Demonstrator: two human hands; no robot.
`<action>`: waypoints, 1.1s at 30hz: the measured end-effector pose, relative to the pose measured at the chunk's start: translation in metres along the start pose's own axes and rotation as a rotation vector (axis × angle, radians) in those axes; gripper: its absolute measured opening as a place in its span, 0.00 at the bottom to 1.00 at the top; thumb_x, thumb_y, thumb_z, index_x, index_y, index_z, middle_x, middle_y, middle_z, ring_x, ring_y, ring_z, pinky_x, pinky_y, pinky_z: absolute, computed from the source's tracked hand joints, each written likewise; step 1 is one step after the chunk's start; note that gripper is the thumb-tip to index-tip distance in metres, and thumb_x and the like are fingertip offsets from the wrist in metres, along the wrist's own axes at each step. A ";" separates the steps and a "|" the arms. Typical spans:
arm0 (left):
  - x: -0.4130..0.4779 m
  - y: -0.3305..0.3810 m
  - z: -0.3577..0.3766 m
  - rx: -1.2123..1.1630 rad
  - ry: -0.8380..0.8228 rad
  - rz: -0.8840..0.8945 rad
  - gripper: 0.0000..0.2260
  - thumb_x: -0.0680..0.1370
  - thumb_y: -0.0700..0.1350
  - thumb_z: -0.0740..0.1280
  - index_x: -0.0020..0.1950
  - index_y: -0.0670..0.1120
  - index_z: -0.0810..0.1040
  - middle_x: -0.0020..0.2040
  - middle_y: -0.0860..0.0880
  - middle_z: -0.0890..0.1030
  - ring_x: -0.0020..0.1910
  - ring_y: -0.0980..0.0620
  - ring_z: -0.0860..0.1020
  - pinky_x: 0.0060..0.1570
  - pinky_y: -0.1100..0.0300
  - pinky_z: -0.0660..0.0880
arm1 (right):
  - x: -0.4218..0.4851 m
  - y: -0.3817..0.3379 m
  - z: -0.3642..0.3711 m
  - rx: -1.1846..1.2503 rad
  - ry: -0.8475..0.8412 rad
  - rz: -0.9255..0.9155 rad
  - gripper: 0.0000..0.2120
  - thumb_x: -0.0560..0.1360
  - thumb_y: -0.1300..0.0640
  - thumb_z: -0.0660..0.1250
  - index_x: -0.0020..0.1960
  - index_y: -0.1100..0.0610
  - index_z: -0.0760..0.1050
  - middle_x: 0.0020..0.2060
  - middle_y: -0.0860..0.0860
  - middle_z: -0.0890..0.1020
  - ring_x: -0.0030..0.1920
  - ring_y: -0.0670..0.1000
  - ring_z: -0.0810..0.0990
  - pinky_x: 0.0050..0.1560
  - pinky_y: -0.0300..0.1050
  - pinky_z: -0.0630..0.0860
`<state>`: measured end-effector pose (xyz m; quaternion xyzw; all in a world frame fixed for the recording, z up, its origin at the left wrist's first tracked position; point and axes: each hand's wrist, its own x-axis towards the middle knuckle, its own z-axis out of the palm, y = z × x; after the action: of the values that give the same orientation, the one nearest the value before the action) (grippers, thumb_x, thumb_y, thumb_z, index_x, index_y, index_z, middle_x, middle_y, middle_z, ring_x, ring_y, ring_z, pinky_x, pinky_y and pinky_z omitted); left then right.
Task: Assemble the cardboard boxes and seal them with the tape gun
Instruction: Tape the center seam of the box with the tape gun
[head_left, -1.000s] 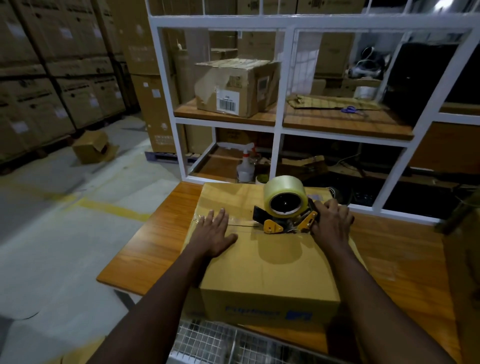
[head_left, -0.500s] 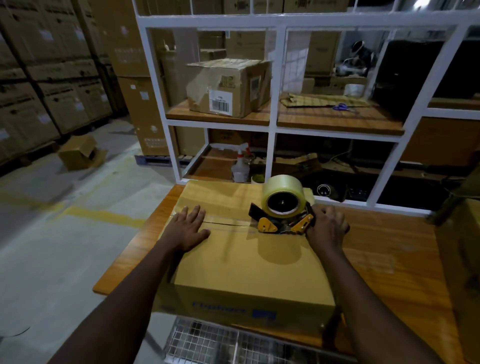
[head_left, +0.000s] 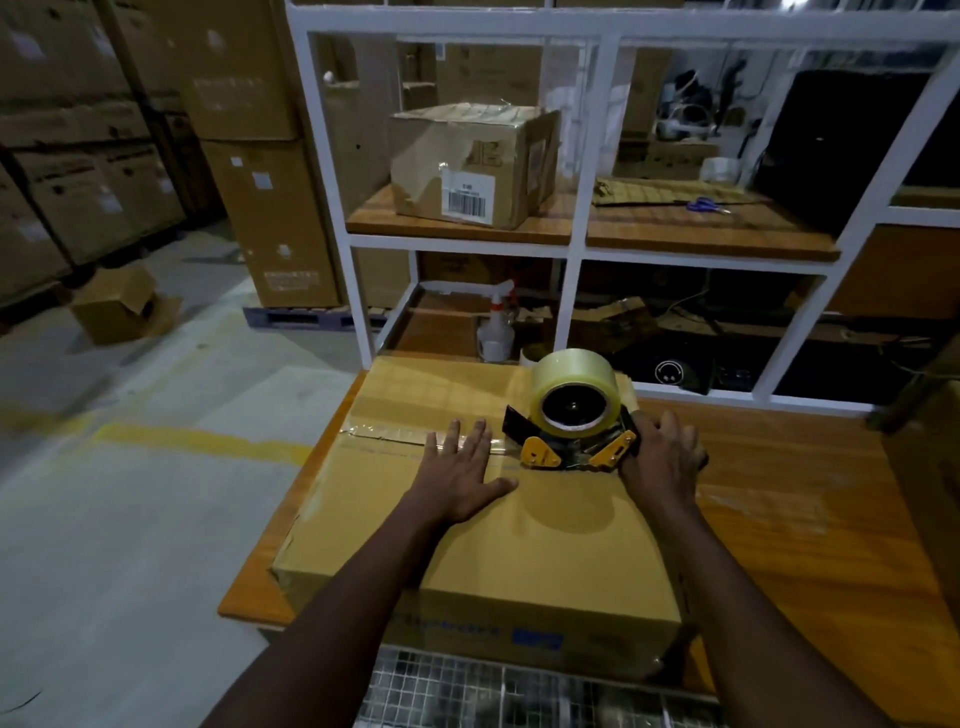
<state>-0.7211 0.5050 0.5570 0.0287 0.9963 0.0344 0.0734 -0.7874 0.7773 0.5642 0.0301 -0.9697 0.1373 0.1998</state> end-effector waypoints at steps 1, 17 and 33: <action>0.001 0.000 0.002 -0.002 0.002 0.001 0.41 0.77 0.72 0.45 0.81 0.47 0.41 0.81 0.50 0.39 0.79 0.43 0.38 0.75 0.39 0.40 | -0.001 -0.001 -0.001 -0.002 0.008 -0.001 0.19 0.70 0.55 0.72 0.61 0.50 0.74 0.50 0.55 0.72 0.49 0.59 0.68 0.49 0.53 0.65; 0.002 -0.007 -0.002 0.008 -0.051 -0.035 0.52 0.63 0.78 0.28 0.81 0.51 0.38 0.80 0.53 0.37 0.80 0.47 0.39 0.76 0.43 0.43 | 0.006 0.086 -0.029 0.038 0.114 0.051 0.15 0.70 0.58 0.73 0.56 0.51 0.80 0.48 0.56 0.74 0.48 0.61 0.70 0.48 0.57 0.68; 0.017 0.146 0.002 -0.064 -0.031 -0.141 0.53 0.67 0.81 0.46 0.81 0.47 0.40 0.81 0.47 0.40 0.80 0.43 0.41 0.76 0.39 0.40 | 0.021 0.109 -0.036 0.082 -0.027 -0.014 0.17 0.71 0.54 0.71 0.59 0.46 0.78 0.52 0.53 0.74 0.52 0.59 0.69 0.51 0.54 0.65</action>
<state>-0.7301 0.6520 0.5629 -0.0434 0.9930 0.0604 0.0920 -0.8057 0.8924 0.5768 0.0469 -0.9656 0.1751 0.1862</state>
